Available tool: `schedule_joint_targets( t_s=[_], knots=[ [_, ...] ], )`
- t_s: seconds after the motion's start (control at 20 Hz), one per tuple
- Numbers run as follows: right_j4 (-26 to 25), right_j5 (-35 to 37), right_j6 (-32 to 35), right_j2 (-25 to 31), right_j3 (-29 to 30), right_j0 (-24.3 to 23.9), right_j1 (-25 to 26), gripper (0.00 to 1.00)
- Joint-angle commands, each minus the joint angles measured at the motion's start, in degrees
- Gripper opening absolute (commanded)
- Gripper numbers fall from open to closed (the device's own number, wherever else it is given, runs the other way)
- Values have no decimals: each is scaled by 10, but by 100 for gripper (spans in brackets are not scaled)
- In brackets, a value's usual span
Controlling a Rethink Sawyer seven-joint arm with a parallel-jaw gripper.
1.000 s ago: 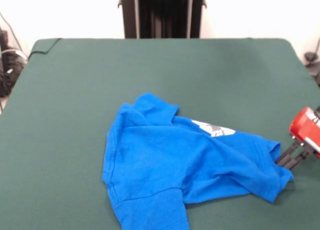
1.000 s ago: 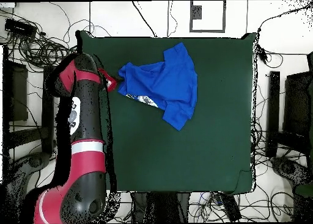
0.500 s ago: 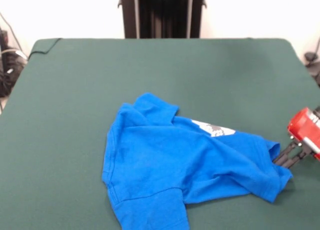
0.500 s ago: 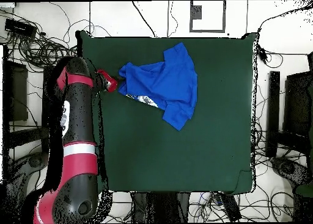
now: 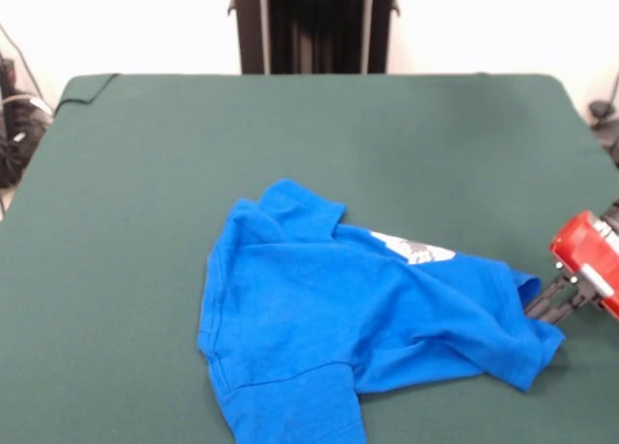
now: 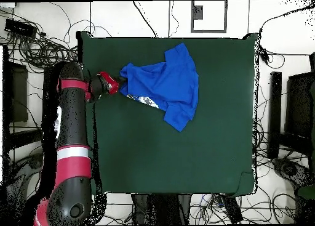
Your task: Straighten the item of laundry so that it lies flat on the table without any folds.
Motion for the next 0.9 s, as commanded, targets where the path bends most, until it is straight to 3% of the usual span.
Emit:
schedule_joint_targets(
  t_s=[0.05,0.2,0.45,0.9],
  knots=[
    [-26,-10,197,-8,37,9,34,0],
    [-37,1,195,-22,37,14,33,0],
    [-72,-16,281,-52,16,13,61,0],
    [-95,82,347,-98,-18,21,99,0]
  ],
)
